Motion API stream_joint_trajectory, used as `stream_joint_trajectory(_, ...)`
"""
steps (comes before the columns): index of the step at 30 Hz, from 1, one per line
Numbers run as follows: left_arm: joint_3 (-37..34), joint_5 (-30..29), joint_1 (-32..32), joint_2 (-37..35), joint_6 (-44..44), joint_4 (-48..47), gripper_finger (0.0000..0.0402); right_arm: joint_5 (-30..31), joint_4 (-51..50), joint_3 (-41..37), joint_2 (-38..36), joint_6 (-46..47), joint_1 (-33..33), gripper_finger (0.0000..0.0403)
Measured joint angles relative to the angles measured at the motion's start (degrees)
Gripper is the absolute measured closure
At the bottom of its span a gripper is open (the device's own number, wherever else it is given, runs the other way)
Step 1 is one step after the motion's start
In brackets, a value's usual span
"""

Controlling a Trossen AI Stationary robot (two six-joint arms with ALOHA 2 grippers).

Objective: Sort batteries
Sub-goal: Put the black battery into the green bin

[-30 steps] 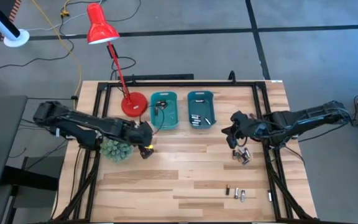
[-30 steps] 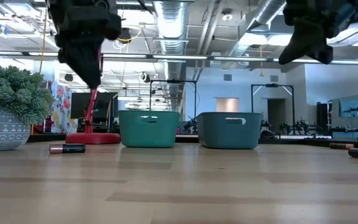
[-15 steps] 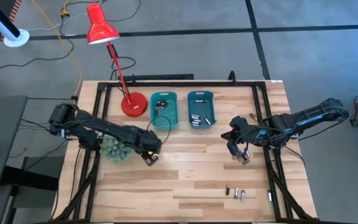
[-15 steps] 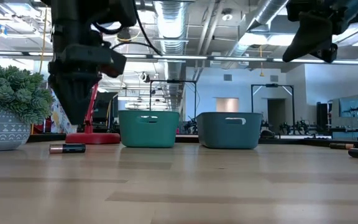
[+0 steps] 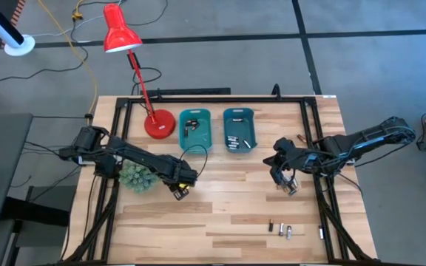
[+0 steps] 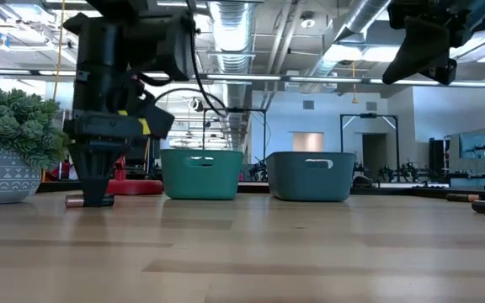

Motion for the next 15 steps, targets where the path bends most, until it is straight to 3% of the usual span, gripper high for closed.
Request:
stream_joint_trajectory(6,0.1,3.2,0.1,3.0,2.4,1.8,0.0289,0.0,-0.1,0.0,0.0,0.0,0.0,0.0400)
stream_joint_trajectory(13,0.0,4.0,0.1,2.8,2.4,2.4,0.0365,0.0,-0.1,0.0,0.0,-0.1,0.0,0.0400)
stream_joint_trajectory(15,0.0,3.9,0.1,2.9,2.4,2.2,0.0365,0.0,-0.1,0.0,0.0,-0.2,0.0,0.0400)
